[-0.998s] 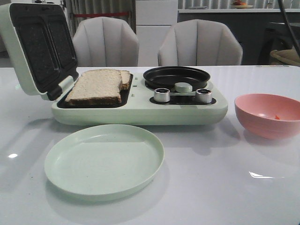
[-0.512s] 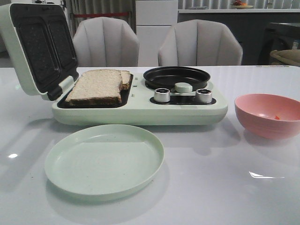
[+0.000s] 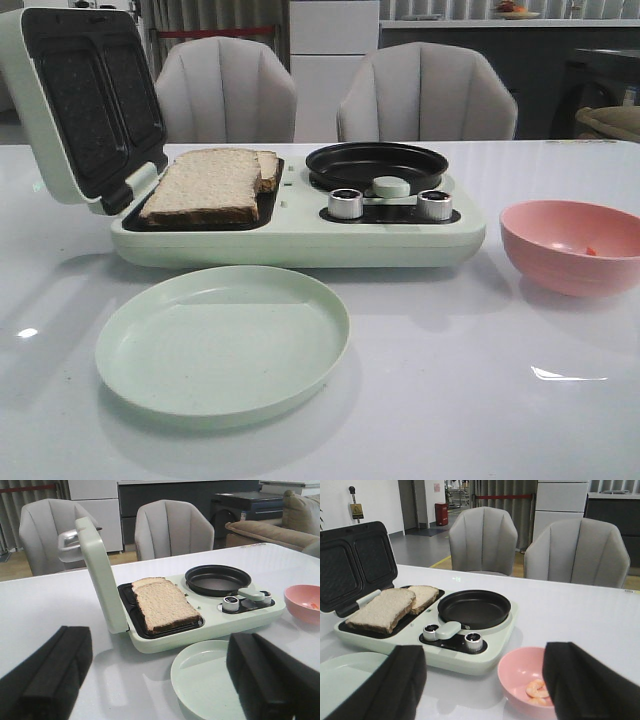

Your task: Make breakfast with bread and shrimp

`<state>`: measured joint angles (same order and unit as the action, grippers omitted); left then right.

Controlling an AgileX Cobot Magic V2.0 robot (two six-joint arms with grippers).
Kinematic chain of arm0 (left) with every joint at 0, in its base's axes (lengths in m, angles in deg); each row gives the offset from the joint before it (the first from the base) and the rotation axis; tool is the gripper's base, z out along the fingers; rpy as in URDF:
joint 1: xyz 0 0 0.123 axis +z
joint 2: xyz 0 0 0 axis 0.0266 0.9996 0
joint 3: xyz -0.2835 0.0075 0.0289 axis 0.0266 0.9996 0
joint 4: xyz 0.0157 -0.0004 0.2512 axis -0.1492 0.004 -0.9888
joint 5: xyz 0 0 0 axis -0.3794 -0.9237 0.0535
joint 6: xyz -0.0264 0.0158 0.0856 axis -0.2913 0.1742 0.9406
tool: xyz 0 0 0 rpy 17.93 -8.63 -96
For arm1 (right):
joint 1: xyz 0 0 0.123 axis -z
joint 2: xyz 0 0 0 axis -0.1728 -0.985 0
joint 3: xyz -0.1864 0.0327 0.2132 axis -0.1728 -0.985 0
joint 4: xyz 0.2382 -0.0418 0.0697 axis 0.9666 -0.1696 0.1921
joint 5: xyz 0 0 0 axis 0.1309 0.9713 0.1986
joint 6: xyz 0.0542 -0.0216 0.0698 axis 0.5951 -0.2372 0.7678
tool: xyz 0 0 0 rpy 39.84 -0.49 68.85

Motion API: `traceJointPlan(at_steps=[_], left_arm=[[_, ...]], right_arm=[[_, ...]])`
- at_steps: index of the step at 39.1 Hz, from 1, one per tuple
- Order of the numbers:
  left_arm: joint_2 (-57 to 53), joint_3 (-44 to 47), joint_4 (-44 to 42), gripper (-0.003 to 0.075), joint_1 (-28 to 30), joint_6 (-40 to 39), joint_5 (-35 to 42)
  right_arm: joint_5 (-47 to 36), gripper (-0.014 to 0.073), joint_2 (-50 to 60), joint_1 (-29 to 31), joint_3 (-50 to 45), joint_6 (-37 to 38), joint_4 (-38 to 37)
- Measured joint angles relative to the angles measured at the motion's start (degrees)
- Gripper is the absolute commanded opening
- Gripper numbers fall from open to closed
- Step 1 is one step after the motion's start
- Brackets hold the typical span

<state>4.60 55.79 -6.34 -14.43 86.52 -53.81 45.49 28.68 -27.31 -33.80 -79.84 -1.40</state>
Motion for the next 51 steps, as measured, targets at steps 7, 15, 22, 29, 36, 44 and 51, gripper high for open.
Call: traceJointPlan(at_steps=[7,15,22,29,36,44,51], left_arm=[[0.0,0.0,0.0,0.0604,0.0,0.0,0.0],[0.0,0.0,0.0,0.0604,0.0,0.0,0.0],[0.0,0.0,0.47,0.0604,0.0,0.0,0.0],[0.88,-1.99,0.6,0.0604,0.0,0.0,0.25],[7.67,-9.05,0.84,0.0604,0.0,0.0,0.61],[20.7,-17.3,3.28,0.0604,0.0,-2.42,2.22],[32.58,-23.0,3.78,0.0604,0.0,-2.88,5.46]], right_arm=[[0.12,0.0586,0.52,0.0,-2.19,0.0,0.0],[0.12,0.0586,0.52,0.0,-2.23,0.0,0.08],[0.12,0.0586,0.52,0.0,-2.23,0.04,0.08],[0.12,0.0586,0.52,0.0,-2.23,0.04,0.08],[0.12,0.0586,0.52,0.0,-2.23,0.04,0.08],[0.12,0.0586,0.52,0.0,-2.23,0.04,0.08],[0.12,0.0586,0.52,0.0,-2.23,0.04,0.08]])
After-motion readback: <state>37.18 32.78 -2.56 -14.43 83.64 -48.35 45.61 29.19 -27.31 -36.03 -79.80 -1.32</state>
